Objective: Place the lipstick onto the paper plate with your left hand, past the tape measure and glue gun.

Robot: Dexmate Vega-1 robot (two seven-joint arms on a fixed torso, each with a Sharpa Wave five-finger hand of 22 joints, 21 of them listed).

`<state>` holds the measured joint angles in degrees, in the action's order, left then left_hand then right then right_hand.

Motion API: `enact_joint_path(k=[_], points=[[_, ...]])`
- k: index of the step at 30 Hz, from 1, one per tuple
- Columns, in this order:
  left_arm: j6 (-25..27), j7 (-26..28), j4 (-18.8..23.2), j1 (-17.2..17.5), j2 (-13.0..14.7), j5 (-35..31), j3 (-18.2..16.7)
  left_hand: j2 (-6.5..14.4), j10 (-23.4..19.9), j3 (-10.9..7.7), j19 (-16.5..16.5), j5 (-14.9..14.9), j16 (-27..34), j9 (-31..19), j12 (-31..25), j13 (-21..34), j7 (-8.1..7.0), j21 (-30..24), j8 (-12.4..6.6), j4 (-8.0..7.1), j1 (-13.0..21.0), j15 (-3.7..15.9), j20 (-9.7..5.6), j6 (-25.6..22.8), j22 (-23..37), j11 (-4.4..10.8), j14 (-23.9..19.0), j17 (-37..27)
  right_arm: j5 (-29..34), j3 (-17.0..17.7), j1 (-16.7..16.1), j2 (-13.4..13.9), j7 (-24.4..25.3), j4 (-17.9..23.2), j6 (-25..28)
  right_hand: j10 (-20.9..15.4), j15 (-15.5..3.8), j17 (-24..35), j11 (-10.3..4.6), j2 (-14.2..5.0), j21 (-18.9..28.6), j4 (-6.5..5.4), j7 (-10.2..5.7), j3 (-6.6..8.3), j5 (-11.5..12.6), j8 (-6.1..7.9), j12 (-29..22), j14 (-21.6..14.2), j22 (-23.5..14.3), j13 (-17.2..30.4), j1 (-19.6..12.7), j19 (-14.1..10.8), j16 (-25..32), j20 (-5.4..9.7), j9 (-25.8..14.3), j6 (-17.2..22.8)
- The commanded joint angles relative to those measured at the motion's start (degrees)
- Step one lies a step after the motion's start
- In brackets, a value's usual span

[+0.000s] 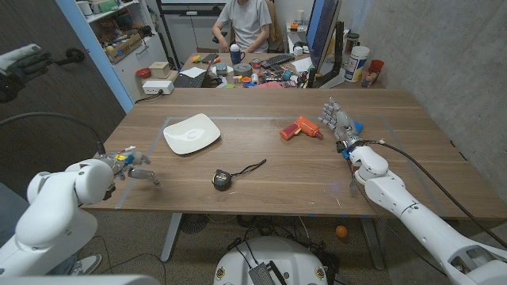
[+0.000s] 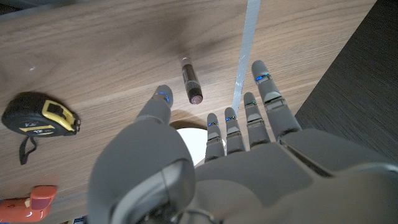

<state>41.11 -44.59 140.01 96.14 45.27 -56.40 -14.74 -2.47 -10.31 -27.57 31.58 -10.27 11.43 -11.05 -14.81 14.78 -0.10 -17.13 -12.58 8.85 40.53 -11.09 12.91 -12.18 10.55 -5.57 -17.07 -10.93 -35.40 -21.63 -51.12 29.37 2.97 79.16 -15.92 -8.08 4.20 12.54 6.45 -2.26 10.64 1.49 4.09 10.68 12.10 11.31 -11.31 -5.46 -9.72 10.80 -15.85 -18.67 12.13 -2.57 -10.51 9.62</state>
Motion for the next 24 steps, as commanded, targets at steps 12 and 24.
enact_joint_path(k=[12,24], points=[[8.85,7.58,-2.26,-1.38,12.26,11.93,6.22,0.17,-0.87,0.4,-0.05,-0.07,0.52,-0.23,-0.54,0.2,0.25,0.48,0.16,0.09,1.03,0.07,-0.18,-1.11,0.11,-0.01,-0.81,-0.02,0.17,-0.19,1.33,-0.14,-0.59,-1.1,0.5,-0.41,-0.14,-0.01,0.0,0.25,0.44,0.23,-0.51,-0.18,0.34,-0.11,0.05,-0.67,-0.15,0.11,0.5,-0.01,0.29,-0.37,-0.23,0.18],[13.98,13.27,-1.41,-0.13,17.73,19.44,6.9,0.56,-1.43,0.38,0.32,-0.16,0.81,-0.24,-0.74,0.25,0.12,0.61,0.17,0.18,1.58,0.21,-0.2,-1.45,0.16,0.25,-1.73,-0.02,0.04,-0.71,2.15,-0.82,-1.62,-2.58,0.22,-0.4,-0.14,-0.01,-0.05,0.26,0.4,0.28,-0.52,-0.23,0.36,-0.12,0.06,-0.76,-0.15,0.12,0.53,0.1,0.3,-0.5,-0.23,0.18]])
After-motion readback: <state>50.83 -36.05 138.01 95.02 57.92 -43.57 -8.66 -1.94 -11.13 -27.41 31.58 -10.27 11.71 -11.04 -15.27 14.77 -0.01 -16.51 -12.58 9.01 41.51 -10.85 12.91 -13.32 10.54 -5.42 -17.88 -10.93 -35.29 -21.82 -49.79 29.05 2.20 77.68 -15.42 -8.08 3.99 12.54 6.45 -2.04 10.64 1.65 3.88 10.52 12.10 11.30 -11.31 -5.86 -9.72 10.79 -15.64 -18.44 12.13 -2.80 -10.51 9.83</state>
